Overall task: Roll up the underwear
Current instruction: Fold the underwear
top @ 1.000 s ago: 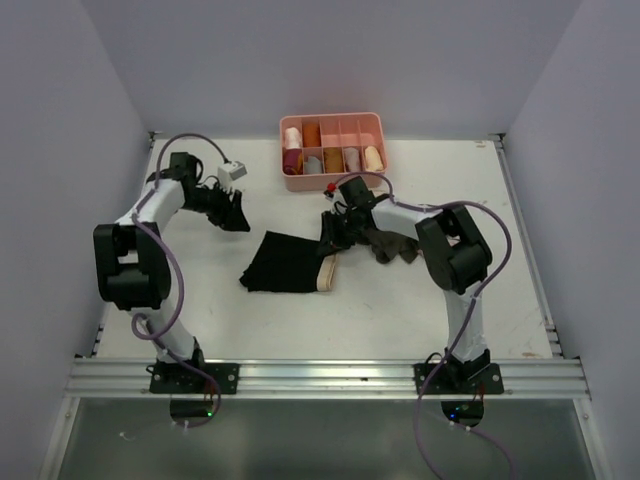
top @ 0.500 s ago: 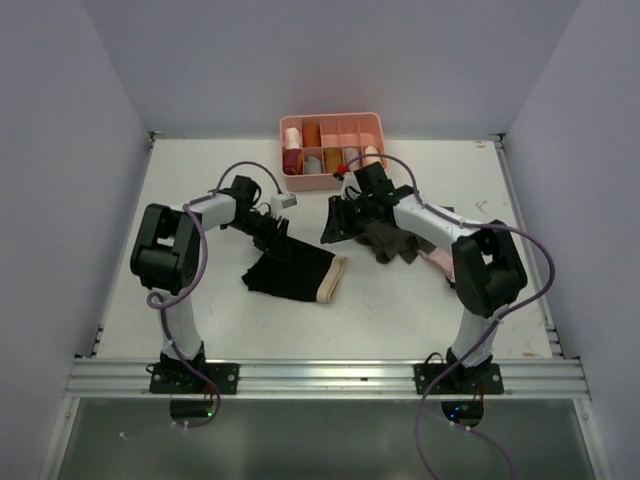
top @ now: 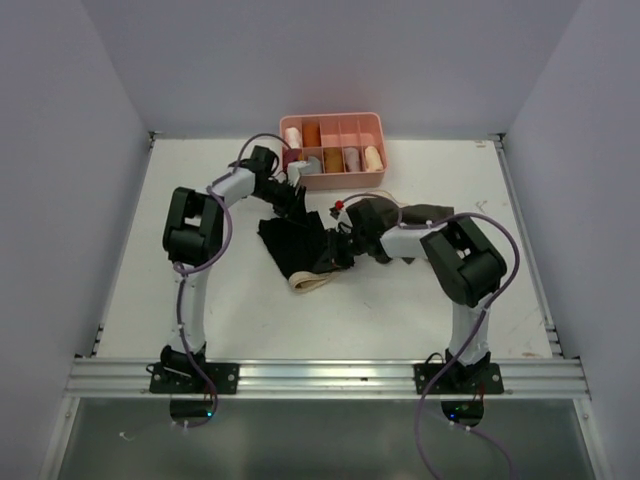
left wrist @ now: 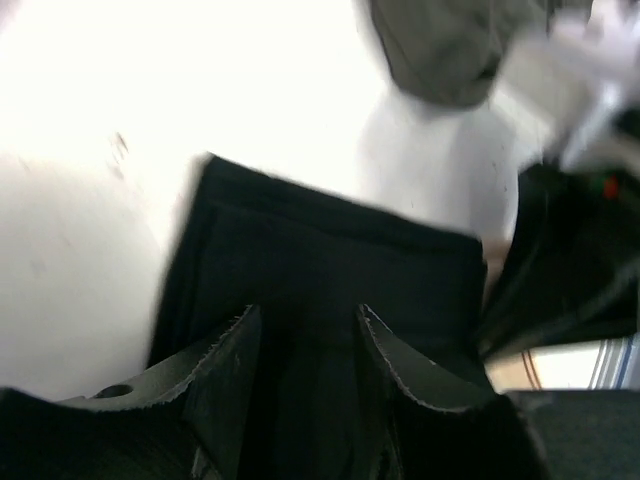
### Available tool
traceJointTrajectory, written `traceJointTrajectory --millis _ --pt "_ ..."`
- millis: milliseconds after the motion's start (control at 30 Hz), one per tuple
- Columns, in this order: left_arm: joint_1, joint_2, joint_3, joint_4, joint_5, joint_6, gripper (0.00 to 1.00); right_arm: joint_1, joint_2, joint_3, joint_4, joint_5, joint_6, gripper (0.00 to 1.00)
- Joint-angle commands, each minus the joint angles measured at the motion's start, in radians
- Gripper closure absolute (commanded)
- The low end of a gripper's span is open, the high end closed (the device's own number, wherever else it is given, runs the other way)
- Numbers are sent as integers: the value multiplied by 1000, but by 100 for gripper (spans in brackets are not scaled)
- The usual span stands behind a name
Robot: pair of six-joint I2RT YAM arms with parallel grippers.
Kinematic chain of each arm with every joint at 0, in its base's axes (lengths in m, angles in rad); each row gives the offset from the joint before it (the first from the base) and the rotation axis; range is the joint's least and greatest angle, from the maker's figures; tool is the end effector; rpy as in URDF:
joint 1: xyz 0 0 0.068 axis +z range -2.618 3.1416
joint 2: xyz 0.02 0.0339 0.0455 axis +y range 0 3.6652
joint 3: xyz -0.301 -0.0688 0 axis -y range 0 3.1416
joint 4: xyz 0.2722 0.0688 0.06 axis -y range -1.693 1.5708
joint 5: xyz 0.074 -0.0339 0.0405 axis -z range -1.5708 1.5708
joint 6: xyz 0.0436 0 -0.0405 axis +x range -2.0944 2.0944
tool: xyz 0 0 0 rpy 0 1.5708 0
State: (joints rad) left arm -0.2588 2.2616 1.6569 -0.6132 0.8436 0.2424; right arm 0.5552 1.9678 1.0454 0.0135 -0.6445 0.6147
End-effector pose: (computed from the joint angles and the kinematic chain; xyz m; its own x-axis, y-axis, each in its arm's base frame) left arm 0.4803 -0.1608 0.1435 -0.7799 0.3715 -0.5038 0.6252 0.5021 -0.5976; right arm 0.3393 0.2413 0.1245 -0.9716 -0.0602 -0.2288 -0.2140 0.6358 0.7416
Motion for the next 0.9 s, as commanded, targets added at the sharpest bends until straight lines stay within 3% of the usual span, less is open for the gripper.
traceJointTrajectory --millis 0,100,300,500,533,633,867 --pt "3 105 179 40 -112 26 52 96 -49 -62 130 2 178 79" --pt "4 15 207 36 -57 21 49 124 -67 23 115 -32 266 67" --pt "53 -304 -15 44 -71 64 47 11 -158 192 -121 -34 142 69" --pt "82 -508 -329 -86 57 175 49 -67 -88 289 -150 -14 7 71" --pt "79 -510 -348 -135 95 261 49 -66 -64 312 -147 -21 -24 71" --pt "63 -487 -420 -217 124 322 50 -51 48 442 -162 -46 -47 71" --pt "38 -360 -476 -235 103 322 53 -24 252 616 -184 -72 -44 73"
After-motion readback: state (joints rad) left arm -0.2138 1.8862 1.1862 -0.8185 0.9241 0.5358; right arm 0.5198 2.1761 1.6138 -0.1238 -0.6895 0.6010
